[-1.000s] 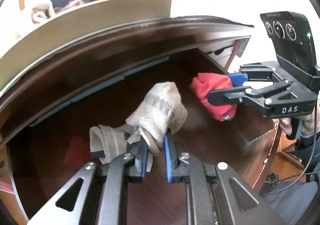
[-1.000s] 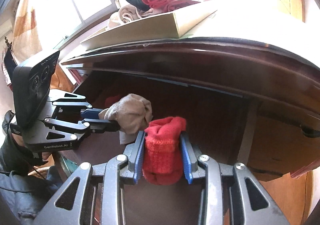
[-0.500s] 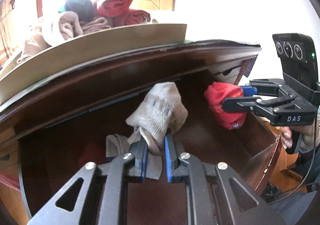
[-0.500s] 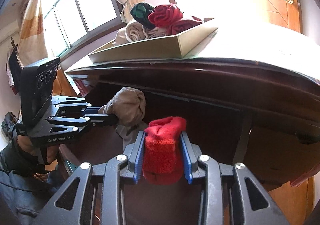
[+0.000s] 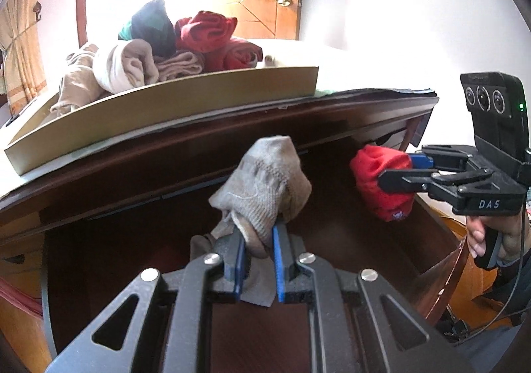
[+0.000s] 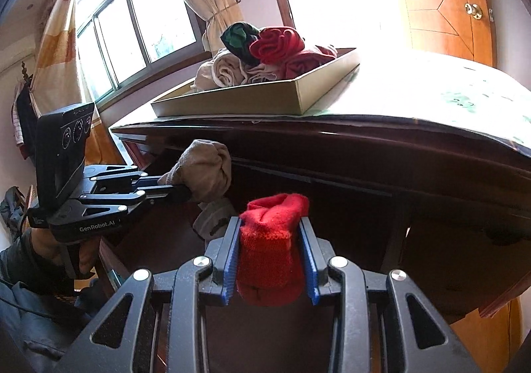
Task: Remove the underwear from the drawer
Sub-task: 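Lift the red and beige socks out of the drawer toward the tray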
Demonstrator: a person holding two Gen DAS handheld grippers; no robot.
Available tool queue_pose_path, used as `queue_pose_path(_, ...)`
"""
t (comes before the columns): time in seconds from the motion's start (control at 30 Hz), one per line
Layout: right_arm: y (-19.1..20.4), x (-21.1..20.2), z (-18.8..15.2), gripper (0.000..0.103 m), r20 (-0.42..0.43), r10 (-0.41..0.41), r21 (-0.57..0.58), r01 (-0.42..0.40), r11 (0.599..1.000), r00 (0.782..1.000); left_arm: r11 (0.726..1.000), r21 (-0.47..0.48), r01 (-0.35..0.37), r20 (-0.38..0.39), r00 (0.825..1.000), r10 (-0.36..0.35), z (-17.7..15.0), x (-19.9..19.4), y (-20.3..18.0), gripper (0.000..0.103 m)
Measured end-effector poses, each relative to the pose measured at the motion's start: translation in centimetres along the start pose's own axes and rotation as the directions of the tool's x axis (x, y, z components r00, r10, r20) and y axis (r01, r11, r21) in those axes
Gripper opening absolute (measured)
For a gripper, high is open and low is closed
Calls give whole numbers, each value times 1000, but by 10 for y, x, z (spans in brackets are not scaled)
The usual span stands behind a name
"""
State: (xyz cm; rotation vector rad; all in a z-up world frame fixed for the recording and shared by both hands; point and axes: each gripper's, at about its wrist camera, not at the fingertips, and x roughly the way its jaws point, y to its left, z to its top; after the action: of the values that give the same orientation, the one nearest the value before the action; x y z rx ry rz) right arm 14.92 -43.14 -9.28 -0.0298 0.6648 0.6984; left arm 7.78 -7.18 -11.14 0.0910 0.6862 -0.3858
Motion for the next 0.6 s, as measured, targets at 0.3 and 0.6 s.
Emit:
queue_pose_path(0.3, 2, -7, -1, 36, 49, -9, -17, 9, 1000, 999, 1000, 1, -27, 59, 998, 27, -3, -7, -2, 12)
queue_pose_path(0.6, 7, -16, -3, 36, 107, -15, -48, 20, 999, 994, 999, -2, -46, 108, 993, 46, -5, -15, -2, 12)
